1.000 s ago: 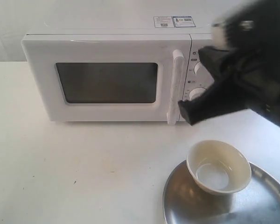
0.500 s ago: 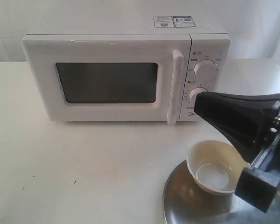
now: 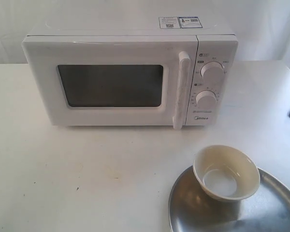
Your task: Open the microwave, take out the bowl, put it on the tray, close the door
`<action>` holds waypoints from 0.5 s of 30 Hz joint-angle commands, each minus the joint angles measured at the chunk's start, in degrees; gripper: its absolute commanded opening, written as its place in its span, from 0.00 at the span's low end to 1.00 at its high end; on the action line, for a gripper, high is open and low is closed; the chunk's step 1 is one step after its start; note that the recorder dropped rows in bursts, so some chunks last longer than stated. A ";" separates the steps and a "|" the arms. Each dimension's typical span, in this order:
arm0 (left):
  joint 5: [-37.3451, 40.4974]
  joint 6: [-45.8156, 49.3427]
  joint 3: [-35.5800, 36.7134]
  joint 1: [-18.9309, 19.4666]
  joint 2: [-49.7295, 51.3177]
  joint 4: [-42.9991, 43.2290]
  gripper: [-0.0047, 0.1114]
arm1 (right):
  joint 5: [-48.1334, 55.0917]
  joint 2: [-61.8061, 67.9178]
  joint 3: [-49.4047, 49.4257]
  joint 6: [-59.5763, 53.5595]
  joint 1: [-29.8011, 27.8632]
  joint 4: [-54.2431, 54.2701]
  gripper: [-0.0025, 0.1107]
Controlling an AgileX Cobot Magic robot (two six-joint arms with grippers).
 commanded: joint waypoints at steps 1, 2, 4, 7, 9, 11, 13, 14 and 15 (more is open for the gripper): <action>-0.03 -0.14 -0.14 -0.25 -0.12 -0.30 0.04 | -1.04 -11.45 8.14 7.32 -14.17 0.03 0.02; -0.03 -0.14 -0.14 -0.25 -0.12 -0.30 0.04 | -3.08 -15.42 10.63 7.32 -18.03 -0.13 0.02; -0.03 -0.14 -0.14 -0.25 -0.12 -0.30 0.04 | -8.78 -15.76 13.89 6.36 -23.60 -0.54 0.02; 0.07 -0.14 -0.14 -0.25 -0.12 -0.45 0.04 | -14.08 -15.76 16.40 3.56 -30.57 -3.76 0.02; 0.07 -0.14 -0.14 -0.25 -0.12 -0.16 0.04 | -19.80 -15.76 16.40 2.24 -33.36 -8.32 0.02; 0.07 -0.14 -0.14 -0.25 -0.12 -0.16 0.04 | -23.70 -15.76 16.40 -0.81 -34.46 -10.29 0.02; 0.07 -0.14 -0.14 -0.25 -0.12 -0.16 0.04 | -23.47 -15.76 16.40 -2.22 -34.46 -10.29 0.02; 0.07 -0.14 -0.14 -0.25 -0.12 -0.16 0.04 | -23.31 -15.76 16.40 -2.11 -34.46 -10.29 0.02; 0.07 -0.14 -0.14 -0.25 -0.12 -0.16 0.04 | -23.31 -15.76 16.40 -1.52 -34.46 -10.29 0.02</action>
